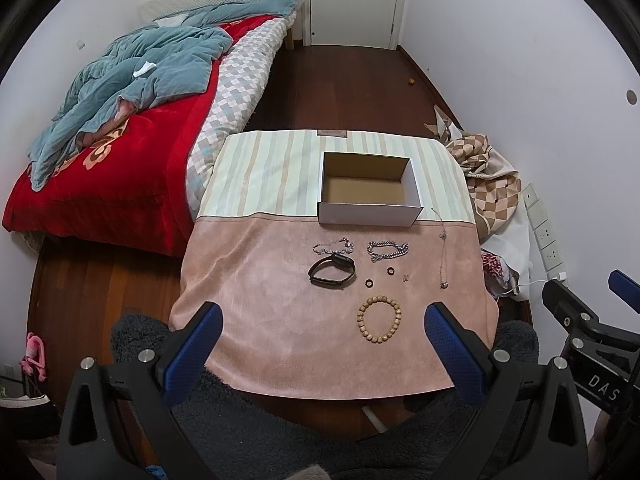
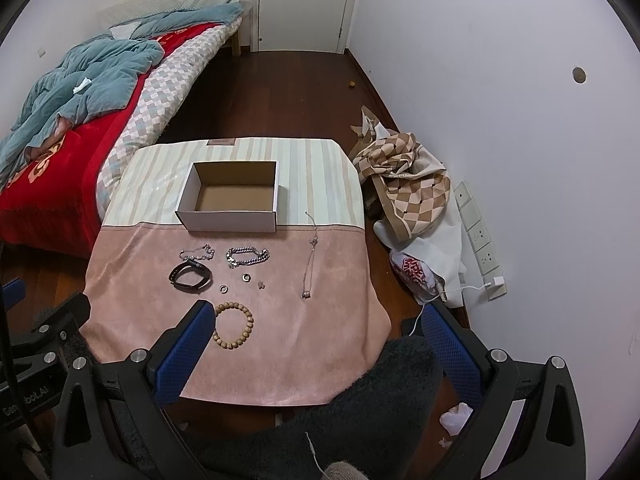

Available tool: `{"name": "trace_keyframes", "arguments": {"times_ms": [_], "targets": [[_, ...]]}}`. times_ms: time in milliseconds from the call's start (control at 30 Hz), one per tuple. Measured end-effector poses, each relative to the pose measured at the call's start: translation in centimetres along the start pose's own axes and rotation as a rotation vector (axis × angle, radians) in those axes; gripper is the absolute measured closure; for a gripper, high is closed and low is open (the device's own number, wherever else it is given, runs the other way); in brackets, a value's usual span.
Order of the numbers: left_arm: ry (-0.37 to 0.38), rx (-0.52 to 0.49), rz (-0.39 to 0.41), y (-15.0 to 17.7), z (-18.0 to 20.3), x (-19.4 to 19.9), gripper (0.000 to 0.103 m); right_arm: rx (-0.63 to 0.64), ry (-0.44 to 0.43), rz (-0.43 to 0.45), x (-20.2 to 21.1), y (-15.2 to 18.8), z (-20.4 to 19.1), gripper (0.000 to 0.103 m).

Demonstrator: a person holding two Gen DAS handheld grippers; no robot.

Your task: Organize jewelry

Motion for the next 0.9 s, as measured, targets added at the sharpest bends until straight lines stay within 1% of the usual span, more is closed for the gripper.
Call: {"name": "trace_keyframes", "arguments": {"times_ms": [267, 700, 800, 900], "targets": [[0.0, 0.004, 0.002, -0.3, 0.3, 0.2, 0.0, 0.005, 0.001, -0.004, -0.1, 0.1, 0.1, 0.0], [0.011, 0.012, 0.005, 0.0, -0.3, 0.2, 0.0, 0.008, 0.002, 0.004, 0.2, 0.1, 0.0, 0.0], [-0.002, 0.023, 0.014, 0.0, -0.8, -0.5, 0.0, 0.002, 0.003, 0.006, 0.0, 0.1, -0.2, 0.0], [-0.057, 0.037, 0.028, -0.2, -2.3, -2.8, 0.0, -0.007, 0.001, -0.002, -1.6, -0.1, -0.6, 0.0]]}}
Point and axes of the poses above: each gripper's, at about its wrist camera, not at the fingertips, and x roughly against the way its jaws point, z to its right, y to its underside, the point moved 4 cm from there along -x, roughly the way its jaws point, and after that the axes turned 12 degrees about y, right-handed, at the moved point
